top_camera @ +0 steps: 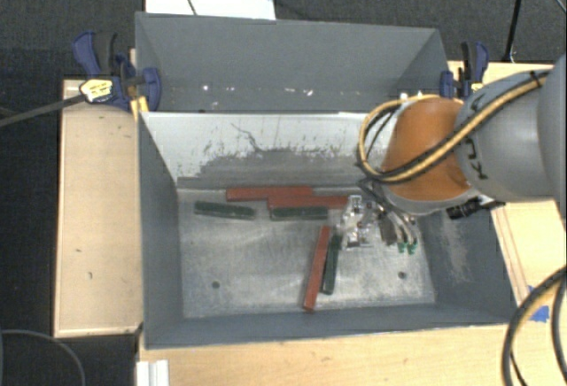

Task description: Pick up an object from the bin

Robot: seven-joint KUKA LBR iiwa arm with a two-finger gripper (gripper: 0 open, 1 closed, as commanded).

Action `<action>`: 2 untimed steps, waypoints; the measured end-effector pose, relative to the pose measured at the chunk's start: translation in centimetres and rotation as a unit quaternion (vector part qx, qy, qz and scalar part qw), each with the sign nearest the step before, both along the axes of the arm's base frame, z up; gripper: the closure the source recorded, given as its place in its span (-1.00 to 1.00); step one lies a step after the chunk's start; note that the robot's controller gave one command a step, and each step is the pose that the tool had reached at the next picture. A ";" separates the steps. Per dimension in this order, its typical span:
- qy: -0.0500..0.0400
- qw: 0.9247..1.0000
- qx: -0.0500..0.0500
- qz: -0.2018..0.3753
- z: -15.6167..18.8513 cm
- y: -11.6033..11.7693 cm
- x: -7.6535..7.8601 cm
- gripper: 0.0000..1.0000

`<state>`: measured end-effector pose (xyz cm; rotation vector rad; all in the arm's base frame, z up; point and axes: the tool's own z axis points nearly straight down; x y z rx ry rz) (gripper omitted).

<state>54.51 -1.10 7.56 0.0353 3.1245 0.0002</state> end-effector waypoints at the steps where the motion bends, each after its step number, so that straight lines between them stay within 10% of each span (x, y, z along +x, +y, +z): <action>1: 0.003 1.000 0.000 0.001 -0.2 0.0 -0.2 -1.00; 2: 0.000 1.000 0.000 0.002 0.0 0.0 0.0 1.00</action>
Offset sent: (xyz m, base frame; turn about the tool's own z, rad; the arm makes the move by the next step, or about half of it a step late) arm 0.0000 0.0000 0.0000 0.0000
